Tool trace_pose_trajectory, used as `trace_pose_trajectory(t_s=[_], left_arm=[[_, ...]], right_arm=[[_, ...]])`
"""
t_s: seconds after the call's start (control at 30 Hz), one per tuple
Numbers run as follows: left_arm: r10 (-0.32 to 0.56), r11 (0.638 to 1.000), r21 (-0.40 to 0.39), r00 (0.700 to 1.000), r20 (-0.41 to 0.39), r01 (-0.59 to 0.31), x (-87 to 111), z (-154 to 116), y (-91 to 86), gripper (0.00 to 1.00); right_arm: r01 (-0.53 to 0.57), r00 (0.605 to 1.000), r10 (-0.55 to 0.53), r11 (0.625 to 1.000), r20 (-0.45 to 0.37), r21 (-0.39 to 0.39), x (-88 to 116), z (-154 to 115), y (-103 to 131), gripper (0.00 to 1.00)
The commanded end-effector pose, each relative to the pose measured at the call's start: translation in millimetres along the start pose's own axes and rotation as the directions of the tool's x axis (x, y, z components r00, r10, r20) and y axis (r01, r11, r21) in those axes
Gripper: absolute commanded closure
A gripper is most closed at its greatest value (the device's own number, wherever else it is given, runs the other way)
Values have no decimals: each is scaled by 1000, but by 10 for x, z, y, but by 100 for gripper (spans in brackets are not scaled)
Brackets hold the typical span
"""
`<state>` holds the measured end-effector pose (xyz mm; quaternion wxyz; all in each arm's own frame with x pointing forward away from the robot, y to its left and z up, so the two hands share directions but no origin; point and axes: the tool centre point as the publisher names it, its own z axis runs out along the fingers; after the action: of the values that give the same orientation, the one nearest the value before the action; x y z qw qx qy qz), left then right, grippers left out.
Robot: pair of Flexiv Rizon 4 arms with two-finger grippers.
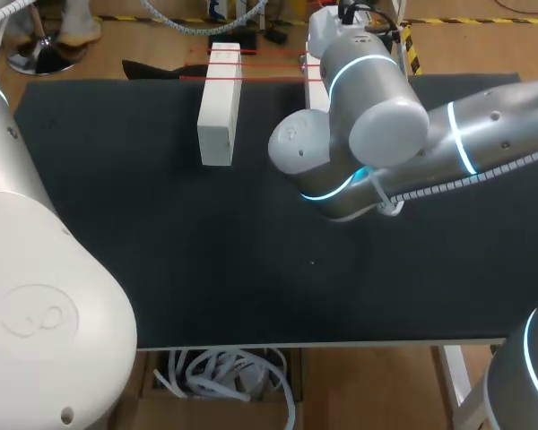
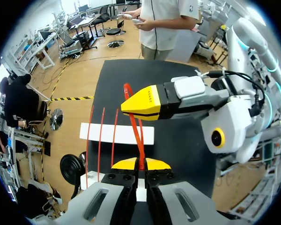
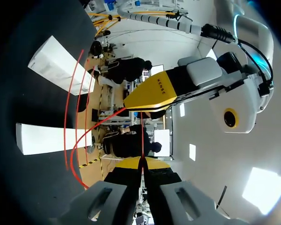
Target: Grab the tape and strap the tape.
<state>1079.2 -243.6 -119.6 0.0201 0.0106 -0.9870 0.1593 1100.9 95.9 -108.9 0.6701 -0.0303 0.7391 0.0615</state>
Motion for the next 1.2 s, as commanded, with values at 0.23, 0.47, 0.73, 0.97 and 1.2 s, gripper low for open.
trace_pose_trajectory(t_s=[0.23,0.47,0.73,0.97,1.2], left_arm=[[-2,1000,-5,1000,-1,1,-1,-9,-9,100],[-2,1000,-5,1000,-1,1,-1,-9,-9,100],[-2,1000,-5,1000,-1,1,-1,-9,-9,100],[-2,1000,-5,1000,-1,1,-1,-9,-9,100],[-2,1000,-5,1000,-1,1,-1,-9,-9,100]], right_arm=[[20,1000,-20,1000,4,14,0,35,41,100],[27,1000,-27,1000,2,12,6,41,73,100],[32,999,-32,999,-1,9,15,29,100,100],[42,999,-42,999,1,18,18,8,103,100],[62,998,-62,998,22,32,-26,-8,90,100]])
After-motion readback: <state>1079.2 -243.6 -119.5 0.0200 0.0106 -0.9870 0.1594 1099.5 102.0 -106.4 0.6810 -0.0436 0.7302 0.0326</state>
